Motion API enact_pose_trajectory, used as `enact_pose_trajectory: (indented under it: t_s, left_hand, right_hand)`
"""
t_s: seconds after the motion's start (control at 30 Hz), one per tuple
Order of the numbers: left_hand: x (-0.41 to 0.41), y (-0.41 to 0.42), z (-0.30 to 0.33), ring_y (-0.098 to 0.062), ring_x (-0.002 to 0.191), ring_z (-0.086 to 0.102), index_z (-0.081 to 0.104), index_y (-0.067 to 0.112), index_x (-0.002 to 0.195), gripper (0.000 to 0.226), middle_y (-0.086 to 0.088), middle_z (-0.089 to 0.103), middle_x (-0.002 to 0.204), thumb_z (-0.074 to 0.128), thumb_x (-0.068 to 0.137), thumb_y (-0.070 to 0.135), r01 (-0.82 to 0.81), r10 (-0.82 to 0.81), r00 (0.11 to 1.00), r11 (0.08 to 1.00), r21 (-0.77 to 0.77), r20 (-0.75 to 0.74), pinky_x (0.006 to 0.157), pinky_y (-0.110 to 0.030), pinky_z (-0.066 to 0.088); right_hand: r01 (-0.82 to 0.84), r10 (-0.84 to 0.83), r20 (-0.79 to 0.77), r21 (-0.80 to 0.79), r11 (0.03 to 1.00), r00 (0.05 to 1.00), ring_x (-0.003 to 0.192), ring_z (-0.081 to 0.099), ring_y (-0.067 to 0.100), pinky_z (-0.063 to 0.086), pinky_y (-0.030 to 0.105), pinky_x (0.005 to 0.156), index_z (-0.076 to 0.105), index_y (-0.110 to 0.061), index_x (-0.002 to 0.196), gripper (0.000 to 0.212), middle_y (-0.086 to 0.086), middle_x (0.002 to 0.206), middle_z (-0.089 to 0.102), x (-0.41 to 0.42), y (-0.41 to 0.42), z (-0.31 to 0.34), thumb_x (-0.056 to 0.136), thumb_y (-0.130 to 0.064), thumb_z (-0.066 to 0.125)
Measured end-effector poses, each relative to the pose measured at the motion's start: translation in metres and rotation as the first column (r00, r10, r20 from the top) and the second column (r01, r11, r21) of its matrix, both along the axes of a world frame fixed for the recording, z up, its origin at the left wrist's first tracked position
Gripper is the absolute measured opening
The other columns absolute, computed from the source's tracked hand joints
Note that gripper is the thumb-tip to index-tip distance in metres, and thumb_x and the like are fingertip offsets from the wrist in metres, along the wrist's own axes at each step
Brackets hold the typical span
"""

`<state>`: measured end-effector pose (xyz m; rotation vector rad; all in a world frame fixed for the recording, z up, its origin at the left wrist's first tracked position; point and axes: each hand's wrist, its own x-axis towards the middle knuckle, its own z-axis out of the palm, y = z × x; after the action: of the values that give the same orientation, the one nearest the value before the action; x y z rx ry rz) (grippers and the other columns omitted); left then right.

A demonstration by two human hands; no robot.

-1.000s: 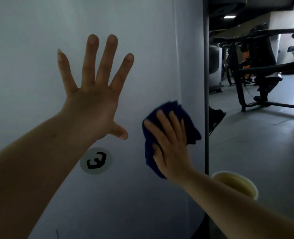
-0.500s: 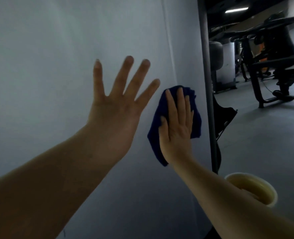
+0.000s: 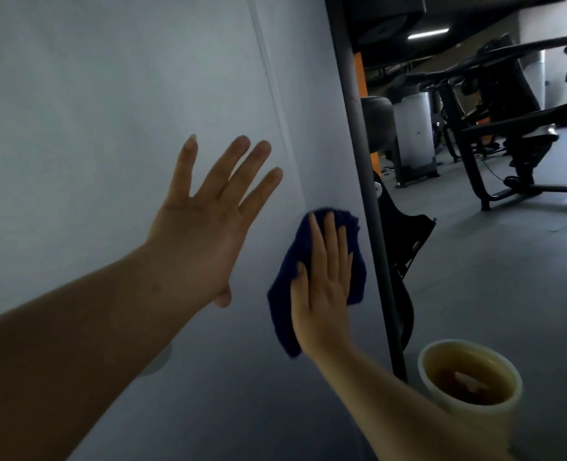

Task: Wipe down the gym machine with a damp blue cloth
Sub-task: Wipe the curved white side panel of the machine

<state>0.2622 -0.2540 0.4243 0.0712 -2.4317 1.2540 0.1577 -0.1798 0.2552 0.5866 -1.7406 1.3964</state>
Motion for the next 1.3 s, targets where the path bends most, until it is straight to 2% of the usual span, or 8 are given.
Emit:
enact_pose_trajectory:
  t_s: [0.13,0.27,0.43,0.6,0.8,1.0,1.13,1.3]
  left_hand:
    - [0.002,-0.008,-0.005,-0.035,0.133,-0.046,-0.048,0.018,0.136,0.173,-0.014,-0.058,0.138,0.083,0.037,0.072,0.047,-0.018,0.989,0.979,0.197,-0.145,0.1,-0.062,-0.026]
    - [0.016,-0.023,-0.022,-0.034,0.14,-0.038,-0.041,0.015,0.142,0.17,-0.012,-0.049,0.146,0.07,0.034,0.085,0.129,0.001,0.95,0.91,0.394,-0.314,0.106,-0.068,-0.013]
    - [0.025,-0.044,-0.022,-0.033,0.134,-0.046,-0.047,0.015,0.137,0.166,-0.013,-0.055,0.141,0.066,0.04,0.088,0.125,-0.038,0.975,0.908,0.4,-0.218,0.101,-0.065,-0.024]
    - [0.026,-0.049,-0.02,-0.036,0.125,-0.054,-0.054,0.013,0.129,0.17,-0.015,-0.063,0.13,0.074,0.042,0.082,0.065,-0.013,0.991,0.918,0.39,-0.135,0.097,-0.067,-0.026]
    - [0.027,-0.053,-0.023,-0.035,0.128,-0.052,-0.051,0.014,0.132,0.17,-0.014,-0.06,0.135,0.074,0.04,0.083,0.117,-0.054,0.985,0.912,0.393,-0.166,0.096,-0.065,-0.028]
    - [0.024,-0.056,-0.024,-0.035,0.131,-0.049,-0.05,0.014,0.134,0.17,-0.014,-0.059,0.136,0.073,0.039,0.084,0.139,-0.069,0.978,0.919,0.369,-0.196,0.096,-0.064,-0.028]
    - [0.025,-0.056,-0.025,-0.037,0.132,-0.048,-0.049,0.013,0.135,0.17,-0.015,-0.057,0.138,0.072,0.039,0.084,0.147,-0.078,0.977,0.919,0.366,-0.198,0.096,-0.066,-0.027]
    - [0.023,-0.059,-0.025,-0.036,0.13,-0.049,-0.05,0.013,0.134,0.169,-0.014,-0.058,0.137,0.073,0.04,0.083,0.141,-0.068,0.976,0.921,0.364,-0.206,0.095,-0.065,-0.028]
  right_hand:
    - [-0.042,0.042,0.036,-0.009,0.999,0.998,0.15,-0.01,0.007,-0.01,0.034,0.121,-0.005,-0.05,0.149,0.056,-0.022,0.161,-0.009,-0.013,0.013,0.011,0.098,-0.043,0.017]
    - [-0.033,0.049,0.127,-0.126,0.991,0.991,0.15,-0.009,0.006,-0.013,0.032,0.119,0.008,-0.039,0.152,0.064,-0.013,0.164,-0.001,-0.025,0.023,0.056,0.089,-0.043,0.015]
    - [-0.041,0.055,-0.114,0.121,0.992,0.992,0.152,-0.002,0.022,-0.008,0.045,0.122,0.006,-0.037,0.156,0.057,-0.001,0.165,0.001,0.0,0.009,-0.015,0.102,-0.037,0.025]
    - [0.085,0.017,-0.336,0.286,0.954,0.942,0.152,0.003,0.029,0.0,0.055,0.121,0.019,-0.033,0.154,0.048,-0.003,0.165,0.005,0.004,0.003,0.004,0.106,-0.033,0.025]
    - [0.17,-0.052,-0.323,0.35,0.921,0.945,0.152,0.007,0.024,0.009,0.054,0.121,0.017,-0.032,0.155,0.055,-0.008,0.164,0.009,0.028,-0.009,-0.024,0.103,-0.031,0.035]
    - [0.184,-0.12,-0.301,0.193,0.964,0.946,0.152,0.008,0.025,0.009,0.054,0.121,0.026,-0.025,0.152,0.049,-0.001,0.162,0.014,0.019,-0.018,0.021,0.104,-0.032,0.03]
    - [0.204,-0.094,-0.354,0.287,0.936,0.93,0.151,0.011,0.027,0.017,0.059,0.118,0.026,-0.026,0.151,0.048,0.0,0.162,0.015,0.023,-0.01,-0.011,0.104,-0.033,0.031]
    - [0.208,-0.142,-0.311,0.191,0.959,0.94,0.152,0.006,0.026,0.008,0.053,0.121,0.025,-0.026,0.152,0.049,0.0,0.163,0.012,0.018,-0.019,0.02,0.103,-0.033,0.029]
